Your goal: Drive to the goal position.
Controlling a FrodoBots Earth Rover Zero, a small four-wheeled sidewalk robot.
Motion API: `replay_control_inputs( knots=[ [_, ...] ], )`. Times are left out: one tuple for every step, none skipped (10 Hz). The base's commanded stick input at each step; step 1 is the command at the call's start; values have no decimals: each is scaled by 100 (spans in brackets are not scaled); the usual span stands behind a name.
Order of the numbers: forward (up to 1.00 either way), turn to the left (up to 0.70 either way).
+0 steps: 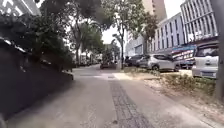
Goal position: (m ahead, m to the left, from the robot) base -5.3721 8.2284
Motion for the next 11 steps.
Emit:
replay_control_inputs(
  knots=[
    [45,0],
    [45,0],
    [45,0],
    [45,0],
    [45,0],
    [45,0],
    [45,0],
    [45,0],
    [45,0],
    [45,0],
    [45,0]
  ],
)
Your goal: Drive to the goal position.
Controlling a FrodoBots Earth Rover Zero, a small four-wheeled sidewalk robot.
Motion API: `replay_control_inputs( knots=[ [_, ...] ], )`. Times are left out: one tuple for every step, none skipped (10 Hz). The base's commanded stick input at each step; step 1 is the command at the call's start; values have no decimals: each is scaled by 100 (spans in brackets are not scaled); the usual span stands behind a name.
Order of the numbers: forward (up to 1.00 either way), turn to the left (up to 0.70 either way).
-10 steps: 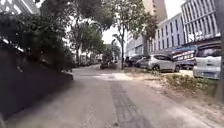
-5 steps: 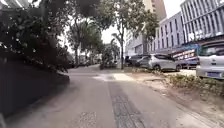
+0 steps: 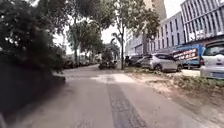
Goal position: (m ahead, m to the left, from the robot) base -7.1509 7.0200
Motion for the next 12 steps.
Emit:
replay_control_inputs(
  knots=[
    [45,0],
    [45,0],
    [45,0],
    [45,0],
    [45,0],
    [45,0],
    [45,0],
    [45,0],
    [45,0],
    [45,0],
    [45,0],
    [45,0]
  ],
)
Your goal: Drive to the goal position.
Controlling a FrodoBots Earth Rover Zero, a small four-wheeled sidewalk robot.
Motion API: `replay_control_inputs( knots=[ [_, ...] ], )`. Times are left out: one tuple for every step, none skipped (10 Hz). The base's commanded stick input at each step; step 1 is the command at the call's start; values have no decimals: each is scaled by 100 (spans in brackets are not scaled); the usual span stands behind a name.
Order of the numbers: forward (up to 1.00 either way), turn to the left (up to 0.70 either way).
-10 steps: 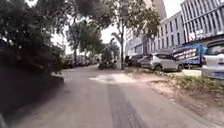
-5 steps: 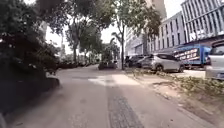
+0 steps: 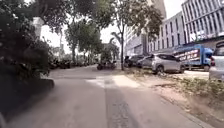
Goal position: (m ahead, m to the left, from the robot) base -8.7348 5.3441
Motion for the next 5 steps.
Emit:
replay_control_inputs(
  knots=[
    [45,0],
    [45,0],
    [45,0],
    [45,0],
    [45,0]
  ],
)
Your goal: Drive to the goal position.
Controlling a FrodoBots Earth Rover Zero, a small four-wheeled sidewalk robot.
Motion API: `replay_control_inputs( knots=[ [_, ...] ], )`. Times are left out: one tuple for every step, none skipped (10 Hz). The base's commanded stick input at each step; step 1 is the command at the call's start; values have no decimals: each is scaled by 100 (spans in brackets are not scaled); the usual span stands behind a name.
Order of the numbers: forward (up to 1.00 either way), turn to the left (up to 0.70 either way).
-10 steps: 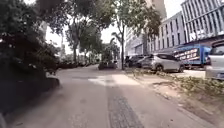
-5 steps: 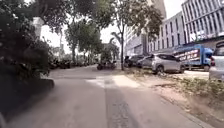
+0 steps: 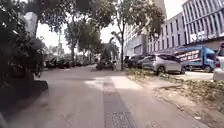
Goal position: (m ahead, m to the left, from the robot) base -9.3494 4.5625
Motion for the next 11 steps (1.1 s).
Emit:
replay_control_inputs(
  knots=[
    [45,0],
    [45,0],
    [45,0],
    [45,0],
    [45,0],
    [45,0],
    [45,0],
    [45,0],
    [45,0],
    [45,0],
    [45,0]
  ],
)
